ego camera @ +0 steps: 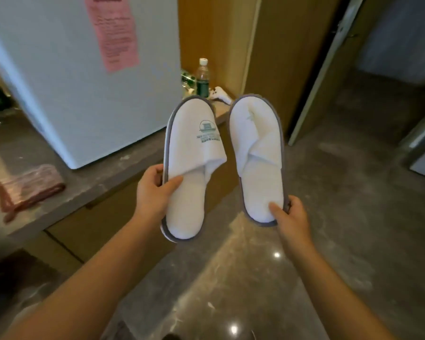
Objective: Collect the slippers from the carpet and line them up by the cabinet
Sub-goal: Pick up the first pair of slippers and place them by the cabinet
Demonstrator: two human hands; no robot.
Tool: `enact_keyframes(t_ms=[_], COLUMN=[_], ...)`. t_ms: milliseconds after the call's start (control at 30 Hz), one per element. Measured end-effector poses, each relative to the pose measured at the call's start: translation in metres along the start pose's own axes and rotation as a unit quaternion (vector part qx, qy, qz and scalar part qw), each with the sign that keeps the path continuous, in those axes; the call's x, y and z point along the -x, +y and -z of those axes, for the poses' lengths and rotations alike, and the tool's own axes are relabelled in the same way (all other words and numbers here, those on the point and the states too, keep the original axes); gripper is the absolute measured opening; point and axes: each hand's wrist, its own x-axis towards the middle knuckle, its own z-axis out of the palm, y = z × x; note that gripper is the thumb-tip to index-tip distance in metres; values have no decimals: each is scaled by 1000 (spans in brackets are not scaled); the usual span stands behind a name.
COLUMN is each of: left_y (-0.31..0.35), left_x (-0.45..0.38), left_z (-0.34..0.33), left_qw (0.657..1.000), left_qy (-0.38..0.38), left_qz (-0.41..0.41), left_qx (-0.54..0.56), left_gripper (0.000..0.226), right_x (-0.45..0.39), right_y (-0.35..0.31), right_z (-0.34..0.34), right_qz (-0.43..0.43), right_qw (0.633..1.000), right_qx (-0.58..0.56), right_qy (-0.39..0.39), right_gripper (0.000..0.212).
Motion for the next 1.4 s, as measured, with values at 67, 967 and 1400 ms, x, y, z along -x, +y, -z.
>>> enact_keyframes(t_ms=[67,967,1400], left_y=[7,33,-52], left_x=[-22,-306,-281], left_z=[-46,-548,-608], left_qw=[999,979,959], left_qy=[-48,-187,130], left_qz=[-9,48,249], left_qx=[4,71,21], left_gripper=[24,22,20], right_x=[-26,-481,-665], right_y=[6,54,141], right_z=[23,225,220], right_qz=[-16,-88,-240], right_qw=[999,978,958], right_qx=[-17,-43,42], right_qy=[38,184,-150], right_gripper=[15,20,19])
